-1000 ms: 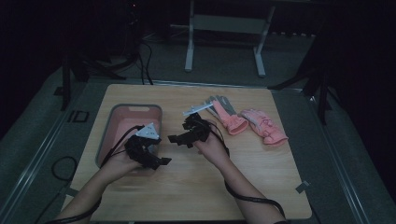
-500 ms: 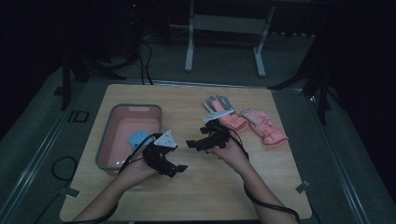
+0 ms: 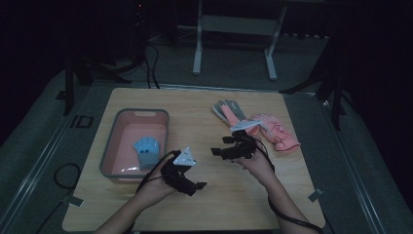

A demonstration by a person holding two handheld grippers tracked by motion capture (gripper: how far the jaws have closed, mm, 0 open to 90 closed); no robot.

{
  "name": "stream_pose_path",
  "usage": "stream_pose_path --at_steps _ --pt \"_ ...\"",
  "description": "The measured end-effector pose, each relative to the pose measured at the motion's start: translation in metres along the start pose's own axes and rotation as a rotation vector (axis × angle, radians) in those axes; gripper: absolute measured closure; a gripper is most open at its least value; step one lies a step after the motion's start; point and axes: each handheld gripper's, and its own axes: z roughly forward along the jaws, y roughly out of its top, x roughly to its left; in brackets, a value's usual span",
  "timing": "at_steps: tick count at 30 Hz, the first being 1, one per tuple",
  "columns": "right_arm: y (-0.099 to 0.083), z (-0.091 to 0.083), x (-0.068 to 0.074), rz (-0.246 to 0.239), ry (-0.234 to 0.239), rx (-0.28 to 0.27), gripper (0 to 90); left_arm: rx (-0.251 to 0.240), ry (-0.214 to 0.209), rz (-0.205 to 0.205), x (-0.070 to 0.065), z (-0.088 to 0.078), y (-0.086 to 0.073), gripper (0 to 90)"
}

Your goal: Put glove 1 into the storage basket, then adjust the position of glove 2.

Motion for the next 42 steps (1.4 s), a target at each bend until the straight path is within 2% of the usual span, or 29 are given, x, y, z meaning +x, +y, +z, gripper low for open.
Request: stream_pose_path --at_steps 5,7,10,11,12,15,17,18,20,21,22,23,24,25,29,30,34,37,42 --pt "-0.007 -0.012 -0.010 -0.013 -0.027 -0.019 33.6 -0.020 0.012 -0.013 -0.007 0.014 -0.011 14.0" --pt "-0.009 -0.017 -0.014 -0.020 -0.052 -0.028 37.6 -0.024 0.022 -0.013 -0.009 0.018 -0.015 14.0" --pt "-0.010 -0.023 -0.021 -0.008 -0.066 -0.037 40.5 -0.031 0.018 -0.022 -0.010 0.021 -0.019 14.0" --pt "-0.011 -0.025 -0.025 -0.004 -0.073 -0.040 40.5 -0.031 0.018 -0.022 -0.010 0.021 -0.019 14.0" --pt "-0.012 -0.031 -0.035 0.011 -0.097 -0.046 43.2 -0.028 0.007 -0.040 -0.012 0.027 -0.027 13.9" --pt "-0.014 -0.036 -0.048 0.021 -0.137 -0.047 43.9 -0.029 0.004 -0.055 -0.014 0.031 -0.033 10.3" --pt "-0.015 -0.037 -0.052 0.026 -0.142 -0.051 44.0 -0.021 -0.008 -0.065 -0.015 0.033 -0.035 8.8" --pt "-0.015 -0.039 -0.060 0.031 -0.166 -0.053 45.7 -0.022 -0.003 -0.063 -0.016 0.034 -0.036 7.5" --pt "-0.014 -0.041 -0.068 0.033 -0.183 -0.051 47.2 -0.020 -0.001 -0.053 -0.018 0.035 -0.037 4.1" --pt "-0.014 -0.041 -0.073 0.031 -0.194 -0.050 51.8 -0.020 0.000 -0.052 -0.019 0.036 -0.038 1.8" --pt "-0.014 -0.041 -0.073 0.031 -0.194 -0.050 51.8 -0.020 0.000 -0.052 -0.019 0.036 -0.038 1.8" --pt "-0.013 -0.042 -0.078 0.040 -0.199 -0.043 55.5 -0.039 0.012 -0.048 -0.020 0.035 -0.040 1.8" --pt "-0.010 -0.043 -0.088 0.053 -0.218 -0.040 55.9 -0.050 0.022 -0.051 -0.020 0.034 -0.040 1.8" --pt "-0.008 -0.043 -0.092 0.057 -0.226 -0.038 56.6 -0.055 0.030 -0.056 -0.020 0.034 -0.042 1.8" --pt "-0.004 -0.040 -0.105 0.078 -0.246 -0.042 56.8 -0.063 0.036 -0.074 -0.020 0.034 -0.046 1.8" --pt "0.000 -0.035 -0.111 0.077 -0.260 -0.040 56.6 -0.066 0.037 -0.076 -0.021 0.033 -0.047 1.8" --pt "0.006 -0.025 -0.119 0.089 -0.265 -0.034 57.7 -0.072 0.043 -0.080 -0.023 0.032 -0.049 1.8" --pt "0.016 -0.009 -0.130 0.067 -0.294 -0.003 58.5 -0.082 0.039 -0.091 -0.024 0.032 -0.051 1.8" --pt "0.025 0.005 -0.144 0.082 -0.290 0.014 60.0 -0.083 0.039 -0.101 -0.023 0.033 -0.055 1.8"
